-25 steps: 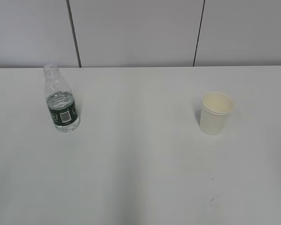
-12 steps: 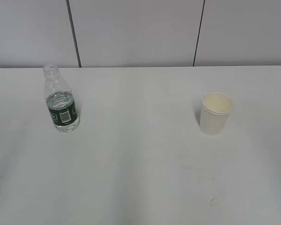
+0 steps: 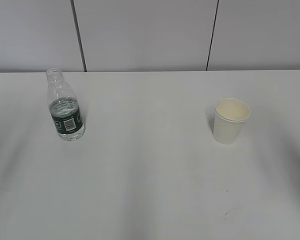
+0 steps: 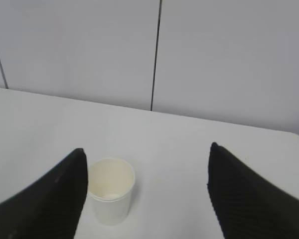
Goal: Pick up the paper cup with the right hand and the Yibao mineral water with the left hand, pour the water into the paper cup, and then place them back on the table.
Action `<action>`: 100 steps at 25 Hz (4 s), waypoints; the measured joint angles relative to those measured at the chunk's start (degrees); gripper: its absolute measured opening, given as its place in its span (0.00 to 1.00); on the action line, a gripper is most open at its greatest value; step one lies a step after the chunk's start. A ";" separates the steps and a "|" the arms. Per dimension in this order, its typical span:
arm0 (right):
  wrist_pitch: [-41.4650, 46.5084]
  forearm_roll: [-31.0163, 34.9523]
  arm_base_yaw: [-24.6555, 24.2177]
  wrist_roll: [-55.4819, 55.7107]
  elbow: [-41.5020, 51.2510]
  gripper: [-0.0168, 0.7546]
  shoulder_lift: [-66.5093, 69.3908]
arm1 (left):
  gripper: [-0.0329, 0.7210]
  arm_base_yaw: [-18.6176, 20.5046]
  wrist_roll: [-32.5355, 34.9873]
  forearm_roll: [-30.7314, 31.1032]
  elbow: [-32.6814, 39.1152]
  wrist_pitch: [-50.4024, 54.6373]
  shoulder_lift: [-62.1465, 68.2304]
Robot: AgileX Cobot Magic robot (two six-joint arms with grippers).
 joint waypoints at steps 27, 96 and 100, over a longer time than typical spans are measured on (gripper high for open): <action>-53.49 3.98 0.00 2.31 9.69 0.78 40.30 | 0.71 -4.45 -12.58 7.95 16.53 -34.84 22.31; -71.98 8.18 0.00 -2.31 2.11 0.88 76.91 | 0.71 -4.49 -12.84 13.34 16.65 -59.90 36.47; -71.98 8.31 0.00 -2.31 0.79 0.89 78.66 | 0.71 -4.49 -12.84 13.43 16.65 -59.90 36.47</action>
